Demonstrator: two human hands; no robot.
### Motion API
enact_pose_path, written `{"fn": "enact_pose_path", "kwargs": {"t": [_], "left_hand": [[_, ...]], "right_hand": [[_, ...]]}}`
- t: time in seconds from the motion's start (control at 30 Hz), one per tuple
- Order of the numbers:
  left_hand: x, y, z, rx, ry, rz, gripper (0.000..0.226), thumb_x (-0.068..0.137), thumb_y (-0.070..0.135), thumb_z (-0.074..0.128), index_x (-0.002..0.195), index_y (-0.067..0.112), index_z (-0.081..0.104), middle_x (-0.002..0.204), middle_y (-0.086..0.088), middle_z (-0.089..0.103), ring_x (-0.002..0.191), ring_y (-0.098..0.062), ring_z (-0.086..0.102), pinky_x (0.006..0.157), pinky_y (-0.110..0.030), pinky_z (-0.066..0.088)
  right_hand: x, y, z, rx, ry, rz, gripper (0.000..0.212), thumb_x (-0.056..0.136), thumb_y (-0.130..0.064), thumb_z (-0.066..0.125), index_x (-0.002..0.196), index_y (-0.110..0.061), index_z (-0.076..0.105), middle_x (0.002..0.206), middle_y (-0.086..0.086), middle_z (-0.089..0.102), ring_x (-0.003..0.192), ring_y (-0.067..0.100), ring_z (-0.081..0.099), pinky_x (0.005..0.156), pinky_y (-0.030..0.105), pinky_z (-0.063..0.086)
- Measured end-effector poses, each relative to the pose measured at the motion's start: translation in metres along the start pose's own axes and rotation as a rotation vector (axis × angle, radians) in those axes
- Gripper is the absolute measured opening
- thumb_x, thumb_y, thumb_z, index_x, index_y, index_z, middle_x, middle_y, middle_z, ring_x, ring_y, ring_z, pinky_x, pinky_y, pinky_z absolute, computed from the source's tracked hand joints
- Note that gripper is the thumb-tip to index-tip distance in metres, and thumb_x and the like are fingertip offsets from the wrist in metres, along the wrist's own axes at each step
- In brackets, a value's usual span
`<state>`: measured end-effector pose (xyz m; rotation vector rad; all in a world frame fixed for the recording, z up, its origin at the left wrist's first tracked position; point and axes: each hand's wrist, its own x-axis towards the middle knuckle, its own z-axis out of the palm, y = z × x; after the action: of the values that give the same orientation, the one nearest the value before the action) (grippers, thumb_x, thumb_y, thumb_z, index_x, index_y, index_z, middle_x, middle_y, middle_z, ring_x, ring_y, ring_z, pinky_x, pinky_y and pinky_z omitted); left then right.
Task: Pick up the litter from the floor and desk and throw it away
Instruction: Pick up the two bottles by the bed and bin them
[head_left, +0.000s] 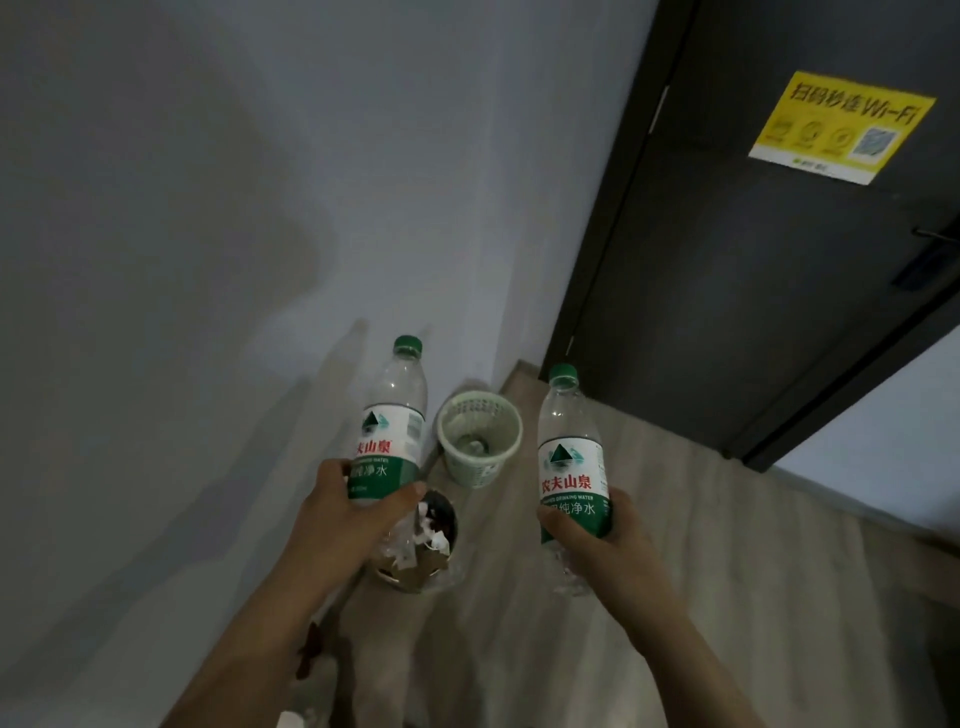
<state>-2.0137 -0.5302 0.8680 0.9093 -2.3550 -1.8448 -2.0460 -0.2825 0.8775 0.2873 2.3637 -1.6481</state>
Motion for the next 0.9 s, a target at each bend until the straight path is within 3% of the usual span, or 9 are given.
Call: {"fn": "enact_pose_path", "kwargs": {"t": [0.17, 0.27, 0.4, 0.57, 0.73, 0.8, 0.9], "left_hand": [[0.047, -0.011, 0.014, 0.013, 0.004, -0.126, 0.058, 0.074, 0.035, 0.080, 0.114, 0.018, 0.041, 0.092, -0.001, 0.064, 0.074, -0.018, 0.069, 0.050, -0.024, 0.052], [0.077, -0.010, 0.021, 0.018, 0.017, -0.188, 0.058, 0.076, 0.032, 0.079, 0.117, 0.018, 0.040, 0.096, -0.004, 0.063, 0.078, -0.021, 0.068, 0.058, -0.029, 0.054], [0.117, -0.003, 0.041, 0.057, 0.031, -0.255, 0.055, 0.074, 0.035, 0.079, 0.113, 0.020, 0.043, 0.099, -0.005, 0.063, 0.084, -0.024, 0.068, 0.073, -0.040, 0.058], [0.157, -0.014, 0.077, 0.181, 0.071, -0.326, 0.045, 0.074, 0.039, 0.079, 0.105, 0.021, 0.054, 0.098, 0.000, 0.064, 0.083, -0.015, 0.065, 0.066, -0.028, 0.053], [0.188, -0.056, 0.100, 0.353, 0.077, -0.442, 0.059, 0.074, 0.042, 0.078, 0.117, 0.012, 0.052, 0.098, -0.001, 0.058, 0.079, -0.014, 0.057, 0.054, -0.016, 0.040], [0.202, -0.078, 0.107, 0.366, 0.066, -0.505, 0.064, 0.075, 0.042, 0.077, 0.121, 0.008, 0.048, 0.101, -0.005, 0.057, 0.082, -0.018, 0.059, 0.055, -0.018, 0.043], [0.224, -0.115, 0.117, 0.376, 0.034, -0.593, 0.065, 0.076, 0.040, 0.077, 0.122, 0.006, 0.045, 0.102, -0.008, 0.057, 0.086, -0.022, 0.061, 0.065, -0.028, 0.052]], "right_hand": [[0.064, 0.004, 0.016, -0.012, -0.053, 0.061, 0.039, 0.078, -0.034, 0.073, 0.106, -0.024, 0.048, 0.091, 0.005, 0.067, 0.076, 0.026, 0.069, 0.069, 0.052, 0.058], [0.106, 0.005, 0.022, -0.025, -0.110, 0.065, 0.040, 0.080, -0.029, 0.071, 0.109, -0.021, 0.045, 0.092, 0.004, 0.066, 0.077, 0.022, 0.069, 0.069, 0.046, 0.060], [0.168, 0.004, 0.023, -0.037, -0.213, 0.070, 0.043, 0.082, -0.024, 0.071, 0.109, -0.023, 0.038, 0.090, -0.001, 0.062, 0.073, 0.015, 0.067, 0.057, 0.029, 0.057], [0.239, 0.018, 0.028, -0.085, -0.348, 0.139, 0.054, 0.081, -0.024, 0.075, 0.116, -0.017, 0.035, 0.094, -0.001, 0.060, 0.076, 0.013, 0.067, 0.051, 0.019, 0.052], [0.288, 0.054, 0.044, -0.161, -0.415, 0.261, 0.057, 0.082, -0.030, 0.074, 0.124, -0.016, 0.038, 0.099, 0.000, 0.058, 0.081, 0.012, 0.065, 0.053, 0.019, 0.050], [0.302, 0.072, 0.054, -0.200, -0.423, 0.299, 0.060, 0.083, -0.029, 0.073, 0.128, -0.013, 0.038, 0.106, 0.005, 0.057, 0.083, 0.015, 0.065, 0.057, 0.023, 0.053], [0.320, 0.102, 0.075, -0.225, -0.441, 0.368, 0.060, 0.083, -0.027, 0.072, 0.128, -0.010, 0.037, 0.104, 0.006, 0.057, 0.080, 0.013, 0.064, 0.052, 0.020, 0.049]]}}
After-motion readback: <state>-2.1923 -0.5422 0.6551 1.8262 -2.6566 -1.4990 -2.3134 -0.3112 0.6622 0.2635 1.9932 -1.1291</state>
